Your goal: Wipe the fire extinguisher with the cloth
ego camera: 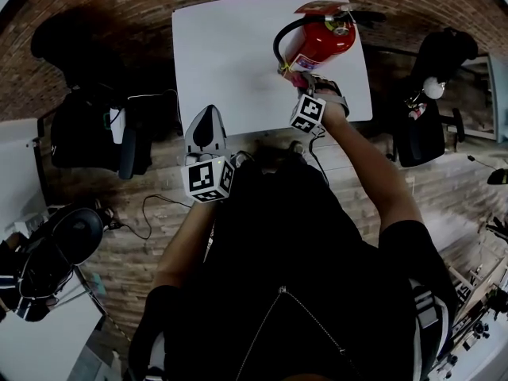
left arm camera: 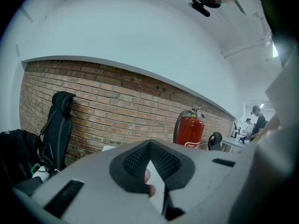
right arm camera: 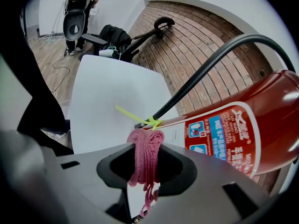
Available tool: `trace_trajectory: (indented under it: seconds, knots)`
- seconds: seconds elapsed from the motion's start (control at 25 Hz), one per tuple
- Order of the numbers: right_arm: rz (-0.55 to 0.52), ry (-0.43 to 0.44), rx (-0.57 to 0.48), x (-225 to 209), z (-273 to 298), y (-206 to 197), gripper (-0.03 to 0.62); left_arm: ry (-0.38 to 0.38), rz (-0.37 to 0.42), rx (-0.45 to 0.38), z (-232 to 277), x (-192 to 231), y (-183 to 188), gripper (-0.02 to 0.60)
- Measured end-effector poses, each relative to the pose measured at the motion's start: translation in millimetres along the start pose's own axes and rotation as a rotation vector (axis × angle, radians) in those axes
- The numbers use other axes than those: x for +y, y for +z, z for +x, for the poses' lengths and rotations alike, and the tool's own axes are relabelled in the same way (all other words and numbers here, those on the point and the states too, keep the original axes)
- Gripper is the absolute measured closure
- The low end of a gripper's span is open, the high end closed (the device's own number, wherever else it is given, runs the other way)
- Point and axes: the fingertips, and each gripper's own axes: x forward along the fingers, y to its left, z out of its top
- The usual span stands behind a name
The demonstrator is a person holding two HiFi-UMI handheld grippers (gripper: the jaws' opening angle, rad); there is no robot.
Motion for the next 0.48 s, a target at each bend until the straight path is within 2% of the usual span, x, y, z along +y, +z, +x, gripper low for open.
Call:
trace_trajectory:
  seconds: [0.48]
  knots:
    - [-0.009, -0.02, -0.001, -35.3, -48.0, 7.7, 0.474, -0.03, -0.014, -0.012, 8.4, -8.3, 1.6, 0.574]
